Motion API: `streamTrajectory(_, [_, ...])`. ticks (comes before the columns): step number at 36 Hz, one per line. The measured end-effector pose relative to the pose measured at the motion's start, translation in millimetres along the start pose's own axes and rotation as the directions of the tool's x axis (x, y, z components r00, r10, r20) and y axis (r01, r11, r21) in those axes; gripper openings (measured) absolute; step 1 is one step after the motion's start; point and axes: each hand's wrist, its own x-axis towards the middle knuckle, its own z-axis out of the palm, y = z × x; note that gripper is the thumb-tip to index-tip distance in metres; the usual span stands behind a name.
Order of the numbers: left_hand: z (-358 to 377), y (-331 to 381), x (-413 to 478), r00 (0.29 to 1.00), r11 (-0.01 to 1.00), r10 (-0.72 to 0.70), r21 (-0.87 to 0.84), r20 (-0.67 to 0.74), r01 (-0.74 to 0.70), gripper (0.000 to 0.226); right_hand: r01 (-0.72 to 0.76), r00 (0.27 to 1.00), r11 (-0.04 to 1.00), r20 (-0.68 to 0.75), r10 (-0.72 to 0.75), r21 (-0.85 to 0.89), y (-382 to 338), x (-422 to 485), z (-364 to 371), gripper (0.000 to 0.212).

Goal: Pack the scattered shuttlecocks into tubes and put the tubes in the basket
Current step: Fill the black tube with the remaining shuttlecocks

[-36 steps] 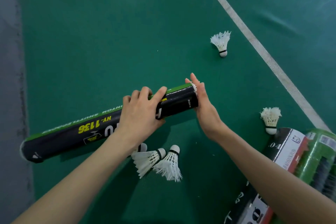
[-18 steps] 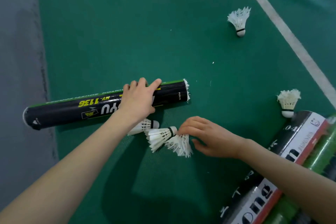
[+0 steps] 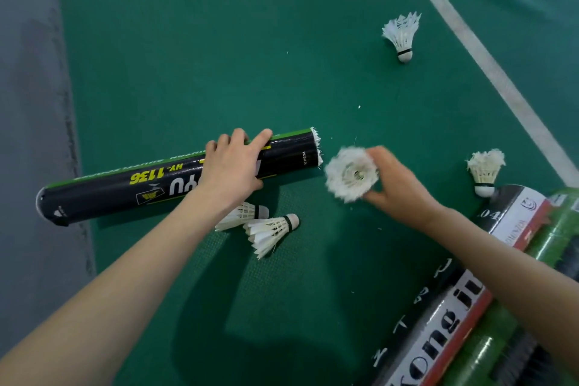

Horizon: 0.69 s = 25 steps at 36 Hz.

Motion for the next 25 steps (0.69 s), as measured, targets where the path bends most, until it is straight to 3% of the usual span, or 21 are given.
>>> streamTrajectory(3, [0,1,-1,1.000,1.000,0.001,-0.008,-0.010,-0.001,0.088,-0.126,0.969,0.964,-0.181,0.171,0.236,8,8,-8,0.079])
streamTrajectory(5, [0,5,-2,1.000,1.000,0.016,-0.010,-0.012,-0.016,0.089,-0.156,0.931,0.884,-0.233,0.281,0.441,8,14,-9,0.088])
streamTrajectory(7, [1,11,-2,0.999,0.999,0.032,-0.017,-0.012,-0.032,0.089,-0.184,0.892,0.779,-0.232,0.389,0.599,4,21,-7,0.080])
streamTrajectory(10, [0,17,-3,0.999,0.998,0.049,-0.039,-0.023,-0.050,0.088,-0.181,0.828,0.475,-0.126,0.546,0.861,-6,33,-2,0.056])
streamTrajectory(13, [-3,21,-3,0.997,0.995,0.058,-0.077,-0.045,-0.062,0.087,-0.169,0.812,0.276,-0.025,0.583,0.946,-14,43,3,0.057])
streamTrajectory(15, [-5,22,-3,0.996,0.992,0.062,-0.102,-0.061,-0.068,0.087,-0.174,0.831,0.265,-0.003,0.556,0.949,-21,46,6,0.053])
streamTrajectory(18, [-7,23,-4,0.995,0.991,0.060,-0.114,-0.075,-0.069,0.086,-0.180,0.870,0.350,-0.017,0.493,0.919,-33,48,11,0.029])
streamTrajectory(22, [-8,20,-3,0.996,0.991,0.044,-0.123,-0.081,-0.053,0.086,-0.155,0.870,0.437,-0.087,0.485,0.886,-38,47,8,0.053])
streamTrajectory(25, [-8,19,-4,0.995,0.991,0.042,-0.125,-0.088,-0.053,0.086,-0.173,0.864,0.535,-0.134,0.486,0.827,-38,49,2,0.049])
